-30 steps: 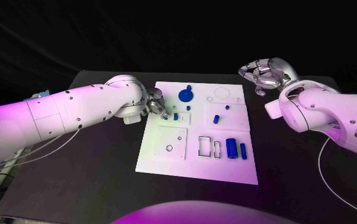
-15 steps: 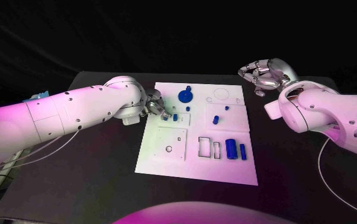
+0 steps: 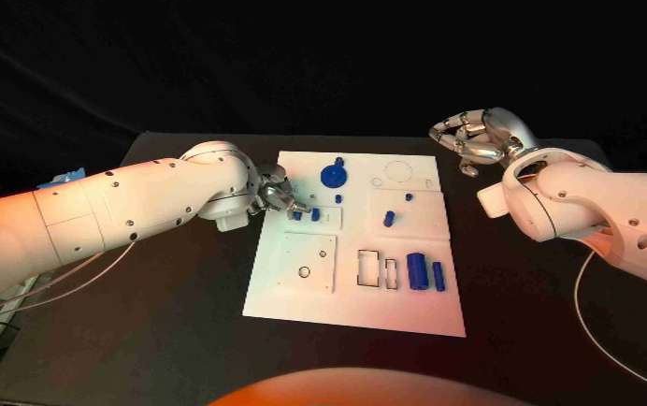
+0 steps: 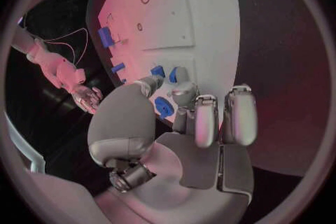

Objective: Assemble the parts on the task board

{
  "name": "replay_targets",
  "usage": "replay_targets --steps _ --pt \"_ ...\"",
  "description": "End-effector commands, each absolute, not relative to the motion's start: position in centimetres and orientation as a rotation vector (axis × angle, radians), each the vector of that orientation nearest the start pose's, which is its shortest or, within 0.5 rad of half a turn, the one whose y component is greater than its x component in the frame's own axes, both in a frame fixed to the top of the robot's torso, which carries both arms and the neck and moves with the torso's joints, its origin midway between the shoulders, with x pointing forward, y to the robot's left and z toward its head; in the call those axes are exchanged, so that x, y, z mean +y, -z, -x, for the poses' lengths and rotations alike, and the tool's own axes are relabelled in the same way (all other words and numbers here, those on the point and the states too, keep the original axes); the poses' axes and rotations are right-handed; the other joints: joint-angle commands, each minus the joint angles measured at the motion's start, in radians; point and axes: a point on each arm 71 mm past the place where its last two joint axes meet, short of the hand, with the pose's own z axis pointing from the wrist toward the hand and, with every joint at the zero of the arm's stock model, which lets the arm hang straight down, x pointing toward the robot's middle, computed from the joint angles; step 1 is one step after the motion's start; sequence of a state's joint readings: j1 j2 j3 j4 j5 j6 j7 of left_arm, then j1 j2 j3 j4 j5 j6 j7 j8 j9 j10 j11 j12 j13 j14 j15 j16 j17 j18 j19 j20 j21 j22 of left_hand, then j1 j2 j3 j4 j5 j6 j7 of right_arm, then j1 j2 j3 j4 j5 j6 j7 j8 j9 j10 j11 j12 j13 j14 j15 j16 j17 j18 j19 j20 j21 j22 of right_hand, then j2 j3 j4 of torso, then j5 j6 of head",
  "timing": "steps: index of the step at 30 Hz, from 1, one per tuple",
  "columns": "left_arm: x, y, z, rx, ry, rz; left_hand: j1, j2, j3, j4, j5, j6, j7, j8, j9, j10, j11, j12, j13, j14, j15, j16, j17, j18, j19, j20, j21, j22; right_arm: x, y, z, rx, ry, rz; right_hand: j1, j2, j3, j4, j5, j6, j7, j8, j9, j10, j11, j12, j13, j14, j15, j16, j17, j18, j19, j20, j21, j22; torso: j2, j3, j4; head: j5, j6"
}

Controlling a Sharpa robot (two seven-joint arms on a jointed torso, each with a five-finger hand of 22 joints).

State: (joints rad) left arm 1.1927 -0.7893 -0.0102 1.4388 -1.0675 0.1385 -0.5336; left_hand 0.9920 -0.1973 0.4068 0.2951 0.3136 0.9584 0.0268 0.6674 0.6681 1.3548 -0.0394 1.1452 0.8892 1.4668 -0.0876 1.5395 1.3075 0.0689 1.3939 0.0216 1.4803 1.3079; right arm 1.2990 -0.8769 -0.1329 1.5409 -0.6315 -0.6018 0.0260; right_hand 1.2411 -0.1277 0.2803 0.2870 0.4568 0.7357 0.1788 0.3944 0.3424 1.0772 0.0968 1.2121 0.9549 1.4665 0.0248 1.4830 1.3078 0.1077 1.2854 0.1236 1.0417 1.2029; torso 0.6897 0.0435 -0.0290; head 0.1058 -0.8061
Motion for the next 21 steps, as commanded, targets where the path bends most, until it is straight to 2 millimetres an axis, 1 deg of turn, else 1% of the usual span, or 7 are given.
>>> replay_targets --steps 1,11,15,16,18,20,21 --pt "21.5 22.2 -49.1 2.307 0.411 0.272 -0.007 0.001 -0.006 -0.001 -0.004 0.001 0.005 0.001 -0.001 -0.009 0.002 0.001 -0.004 0.083 -0.004 0.003 0.176 -0.012 0.003 0.003 -0.006 0.011 -23.3 16.6 -49.5 1.531 -0.925 -0.653 -0.005 0.006 -0.001 0.001 0.007 -0.007 0.003 0.005 -0.001 -0.007 0.0 -0.005 -0.001 0.044 -0.004 -0.003 0.037 0.01 -0.005 0.0 -0.004 -0.001 -0.001 -0.0005 0.0015 -0.002 0.001" --pt "21.7 19.9 -49.6 2.157 0.567 0.374 0.034 0.011 -0.038 -0.003 0.005 -0.107 0.046 -0.019 -0.001 -0.169 0.038 -0.145 -0.226 0.031 0.026 -0.082 -0.024 0.03 -0.135 0.024 -0.103 -0.186 -23.5 16.7 -49.6 1.532 -0.919 -0.656 -0.006 0.007 -0.002 0.002 0.007 -0.008 0.003 0.005 -0.001 -0.009 0.0 -0.006 -0.004 0.043 -0.004 -0.005 0.035 0.011 -0.006 0.0 -0.007 -0.003 0.0 -0.0006 0.001 -0.009 0.008" --pt "21.1 18.8 -49.9 2.044 0.699 0.381 0.121 0.006 -0.03 -0.003 0.013 -0.179 0.085 -0.042 -0.026 -0.288 0.074 -0.224 -0.316 -0.048 0.058 -0.2 -0.234 0.071 -0.291 0.05 -0.234 -0.405 -23.5 16.7 -49.6 1.532 -0.919 -0.656 -0.006 0.007 -0.002 0.001 0.008 -0.008 0.003 0.006 -0.001 -0.011 0.0 -0.008 -0.006 0.043 -0.004 -0.005 0.034 0.011 -0.006 0.0 -0.006 -0.002 0.001 0.0004 0.0019 -0.011 0.011" --pt "20.8 18.5 -50.0 2.004 0.751 0.371 0.165 0.005 -0.02 -0.004 0.016 -0.203 0.101 -0.053 -0.042 -0.332 0.087 -0.247 -0.336 -0.106 0.073 -0.276 -0.356 0.092 -0.374 0.062 -0.313 -0.522 -23.5 16.7 -49.6 1.531 -0.919 -0.655 -0.006 0.007 -0.002 0.001 0.008 -0.008 0.003 0.006 -0.001 -0.011 0.0 -0.008 -0.006 0.043 -0.004 -0.005 0.034 0.011 -0.006 0.0 -0.006 -0.002 0.0 0.0003 0.0016 -0.011 0.011" --pt "20.2 18.0 -50.1 1.947 0.83 0.342 0.225 0.012 0.008 -0.018 0.019 -0.224 0.113 -0.066 -0.055 -0.37 0.099 -0.271 -0.352 -0.136 0.08 -0.312 -0.406 0.103 -0.418 0.069 -0.358 -0.583 -23.4 16.7 -49.6 1.53 -0.919 -0.652 -0.006 0.007 -0.002 0.001 0.008 -0.008 0.003 0.006 -0.001 -0.011 0.0 -0.008 -0.006 0.043 -0.004 -0.005 0.034 0.011 -0.006 0.0 -0.006 -0.002 0.001 0.0 0.0013 -0.01 0.014" --pt "19.6 17.7 -50.1 1.888 0.892 0.28 0.349 0.005 0.072 -0.064 0.017 -0.247 0.139 -0.088 -0.086 -0.456 0.124 -0.331 -0.395 -0.289 0.102 -0.49 -0.654 0.11 -0.486 0.088 -0.445 -0.663 -23.4 16.7 -49.6 1.528 -0.918 -0.642 -0.006 0.008 -0.002 0.001 0.008 -0.008 0.003 0.006 -0.001 -0.012 0.0 -0.008 -0.006 0.043 -0.004 -0.005 0.035 0.011 -0.006 0.0 -0.007 -0.002 0.001 -0.0002 0.0008 -0.009 0.017" --pt "19.3 17.6 -50.0 1.864 0.91 0.243 0.361 0.003 0.079 -0.068 0.014 -0.246 0.145 -0.091 -0.094 -0.46 0.128 -0.337 -0.404 -0.299 0.109 -0.502 -0.661 0.111 -0.49 0.093 -0.458 -0.671 -23.4 16.7 -49.6 1.527 -0.917 -0.638 -0.005 0.009 -0.001 0.001 0.01 -0.008 0.003 0.006 -0.002 -0.013 0.0 -0.009 -0.008 0.043 -0.004 -0.005 0.035 0.011 -0.007 0.0 -0.008 -0.003 0.001 -0.0002 0.0008 -0.009 0.017"
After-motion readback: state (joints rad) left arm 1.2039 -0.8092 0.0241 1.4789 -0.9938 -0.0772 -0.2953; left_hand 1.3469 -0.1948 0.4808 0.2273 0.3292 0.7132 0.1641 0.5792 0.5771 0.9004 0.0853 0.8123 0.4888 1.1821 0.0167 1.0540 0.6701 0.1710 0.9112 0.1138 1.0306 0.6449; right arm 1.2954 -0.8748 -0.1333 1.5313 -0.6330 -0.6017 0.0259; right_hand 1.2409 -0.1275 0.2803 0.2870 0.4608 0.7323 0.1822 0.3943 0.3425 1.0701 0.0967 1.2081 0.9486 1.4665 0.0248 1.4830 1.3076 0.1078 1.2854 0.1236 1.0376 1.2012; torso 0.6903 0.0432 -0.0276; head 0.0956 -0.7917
